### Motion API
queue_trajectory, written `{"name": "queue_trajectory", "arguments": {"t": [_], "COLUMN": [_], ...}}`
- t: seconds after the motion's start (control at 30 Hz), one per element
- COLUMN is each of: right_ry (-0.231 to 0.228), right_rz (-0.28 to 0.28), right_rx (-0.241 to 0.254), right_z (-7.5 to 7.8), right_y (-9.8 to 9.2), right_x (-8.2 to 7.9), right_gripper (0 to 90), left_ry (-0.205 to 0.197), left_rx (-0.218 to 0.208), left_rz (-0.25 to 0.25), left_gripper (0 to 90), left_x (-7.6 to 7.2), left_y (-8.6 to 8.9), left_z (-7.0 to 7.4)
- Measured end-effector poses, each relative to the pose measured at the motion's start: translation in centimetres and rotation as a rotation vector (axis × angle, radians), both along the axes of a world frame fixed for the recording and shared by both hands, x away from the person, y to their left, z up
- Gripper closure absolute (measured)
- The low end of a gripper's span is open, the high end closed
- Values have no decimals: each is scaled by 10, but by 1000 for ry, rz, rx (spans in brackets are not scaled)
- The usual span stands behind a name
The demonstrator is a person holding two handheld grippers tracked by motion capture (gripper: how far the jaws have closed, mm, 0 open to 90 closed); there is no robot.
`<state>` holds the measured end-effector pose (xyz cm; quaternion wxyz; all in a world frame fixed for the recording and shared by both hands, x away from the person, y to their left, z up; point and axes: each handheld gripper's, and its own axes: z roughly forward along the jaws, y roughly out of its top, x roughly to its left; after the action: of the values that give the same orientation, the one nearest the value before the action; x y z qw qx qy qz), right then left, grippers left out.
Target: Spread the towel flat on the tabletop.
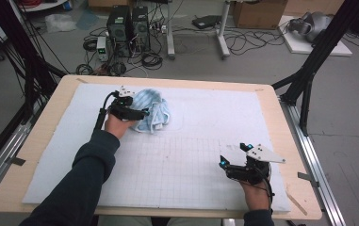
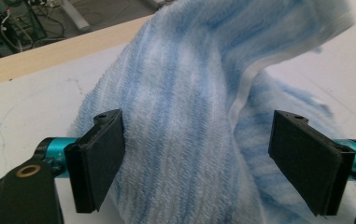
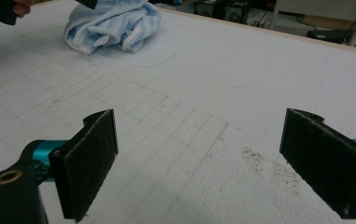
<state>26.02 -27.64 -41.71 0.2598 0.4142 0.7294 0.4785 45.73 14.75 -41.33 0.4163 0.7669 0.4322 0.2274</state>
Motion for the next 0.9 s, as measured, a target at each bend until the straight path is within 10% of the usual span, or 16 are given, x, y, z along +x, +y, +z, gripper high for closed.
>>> {"name": "queue_trajectory", "arguments": {"t": [0.17, 0.27, 0.9], "right_ry": [-4, -4, 6], "right_rz": [5, 6, 4], "right_rx": [-2, -3, 1], "right_z": [-1, -1, -2], "right_y": [-1, -1, 2], "right_x": [1, 1, 3], "right_gripper": [104, 104, 104], "left_ry": [22, 20, -16], "left_rx": [70, 103, -224], "left_rz": [18, -22, -413], "left_gripper": [376, 638, 754], "left_x": [4, 4, -40], "left_y": [1, 2, -14], "left_z": [-10, -13, 23]}}
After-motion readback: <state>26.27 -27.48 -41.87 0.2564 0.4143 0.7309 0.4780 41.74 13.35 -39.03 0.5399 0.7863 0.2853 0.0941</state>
